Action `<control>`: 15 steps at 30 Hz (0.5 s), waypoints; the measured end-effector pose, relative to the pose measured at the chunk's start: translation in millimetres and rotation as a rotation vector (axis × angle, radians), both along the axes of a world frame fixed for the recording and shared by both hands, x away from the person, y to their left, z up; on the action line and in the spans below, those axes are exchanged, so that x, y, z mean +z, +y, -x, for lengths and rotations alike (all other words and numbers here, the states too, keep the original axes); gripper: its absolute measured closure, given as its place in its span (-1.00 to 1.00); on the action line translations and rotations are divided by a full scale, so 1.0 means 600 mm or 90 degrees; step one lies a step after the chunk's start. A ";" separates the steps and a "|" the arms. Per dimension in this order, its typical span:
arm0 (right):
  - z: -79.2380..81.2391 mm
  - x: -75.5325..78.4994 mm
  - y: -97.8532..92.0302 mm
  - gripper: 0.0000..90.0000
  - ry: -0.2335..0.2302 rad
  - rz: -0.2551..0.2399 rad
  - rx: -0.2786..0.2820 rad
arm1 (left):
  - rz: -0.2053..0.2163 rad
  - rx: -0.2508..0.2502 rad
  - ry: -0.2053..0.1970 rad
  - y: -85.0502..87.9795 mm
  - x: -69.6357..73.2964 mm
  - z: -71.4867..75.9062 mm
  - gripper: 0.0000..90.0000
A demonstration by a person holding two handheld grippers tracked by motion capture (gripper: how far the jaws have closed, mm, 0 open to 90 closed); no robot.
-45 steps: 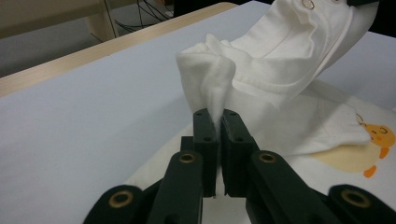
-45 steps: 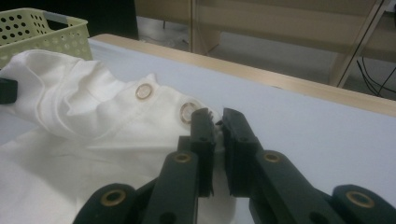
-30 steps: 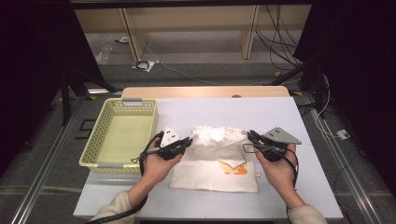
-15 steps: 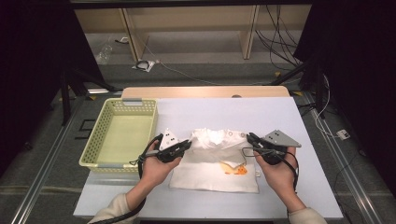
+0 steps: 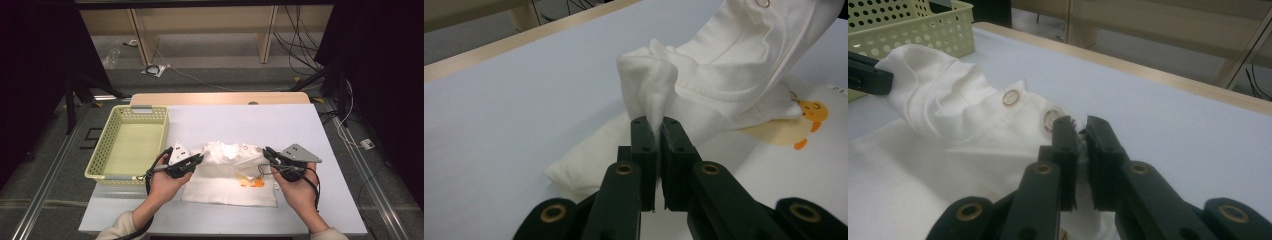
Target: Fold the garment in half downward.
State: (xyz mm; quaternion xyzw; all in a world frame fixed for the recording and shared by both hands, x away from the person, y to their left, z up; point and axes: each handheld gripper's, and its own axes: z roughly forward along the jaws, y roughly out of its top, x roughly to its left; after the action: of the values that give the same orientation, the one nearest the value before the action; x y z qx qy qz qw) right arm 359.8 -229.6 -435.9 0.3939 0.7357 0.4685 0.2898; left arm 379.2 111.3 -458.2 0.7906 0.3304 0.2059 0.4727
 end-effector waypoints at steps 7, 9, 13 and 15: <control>0.006 -0.003 -0.001 0.86 0.005 0.001 0.004 | -0.003 -0.003 0.001 0.002 -0.003 0.004 0.90; 0.007 -0.003 -0.001 0.86 0.005 0.000 0.005 | 0.000 -0.003 0.003 0.002 -0.003 0.006 0.90; 0.011 -0.004 -0.003 0.86 0.007 0.002 0.007 | -0.004 -0.006 0.000 0.002 -0.003 0.008 0.90; 0.012 -0.005 -0.003 0.86 0.007 0.003 0.009 | -0.005 -0.008 0.001 0.002 -0.003 0.009 0.90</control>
State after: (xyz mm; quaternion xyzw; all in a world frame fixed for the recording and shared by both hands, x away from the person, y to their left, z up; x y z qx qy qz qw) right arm 352.5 -231.6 -438.6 0.3906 0.7415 0.4663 0.2831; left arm 373.9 112.7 -460.1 0.7944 0.3251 0.2040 0.4708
